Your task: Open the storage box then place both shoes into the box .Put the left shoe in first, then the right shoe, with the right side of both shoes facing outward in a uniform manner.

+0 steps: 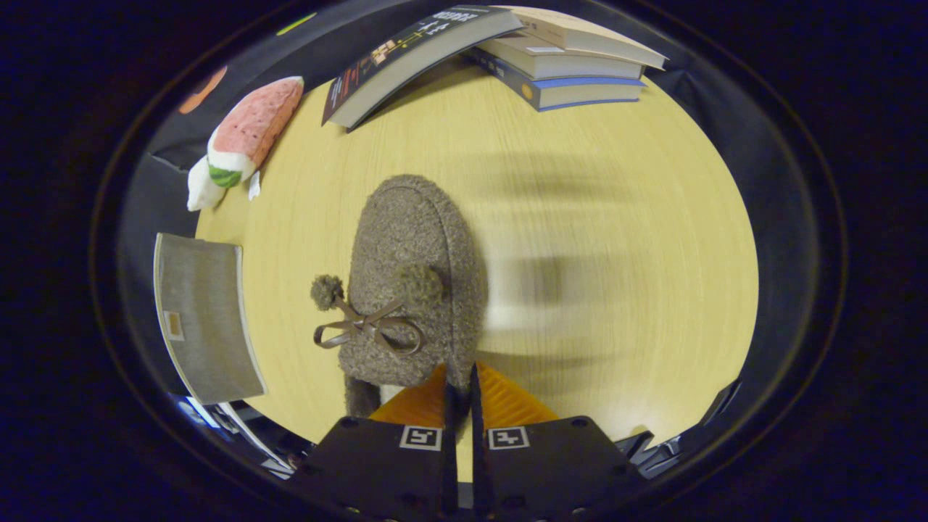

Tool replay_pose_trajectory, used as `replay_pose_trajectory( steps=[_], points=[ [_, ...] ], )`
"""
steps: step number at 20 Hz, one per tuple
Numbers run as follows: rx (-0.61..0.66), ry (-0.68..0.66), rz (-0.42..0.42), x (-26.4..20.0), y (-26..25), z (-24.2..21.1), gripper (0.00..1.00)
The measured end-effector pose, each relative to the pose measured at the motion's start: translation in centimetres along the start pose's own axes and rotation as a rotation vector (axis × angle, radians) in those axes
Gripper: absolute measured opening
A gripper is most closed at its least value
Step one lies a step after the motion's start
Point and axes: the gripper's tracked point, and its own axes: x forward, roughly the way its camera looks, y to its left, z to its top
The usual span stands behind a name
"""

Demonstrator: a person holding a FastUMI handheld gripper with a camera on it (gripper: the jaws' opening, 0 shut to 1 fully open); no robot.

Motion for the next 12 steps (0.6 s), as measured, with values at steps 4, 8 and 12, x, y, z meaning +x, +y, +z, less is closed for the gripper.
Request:
replay_pose_trajectory(
  steps=[4,8,12],
  points=[
    [0.098,0.033,0.047,-0.4,0.2,-0.6,0.0],
    [0.114,0.038,0.092,-2.6,1.2,-1.4,0.0],
    [0.117,0.0,0.111,-6.2,3.2,-0.8,0.0]
  ],
)
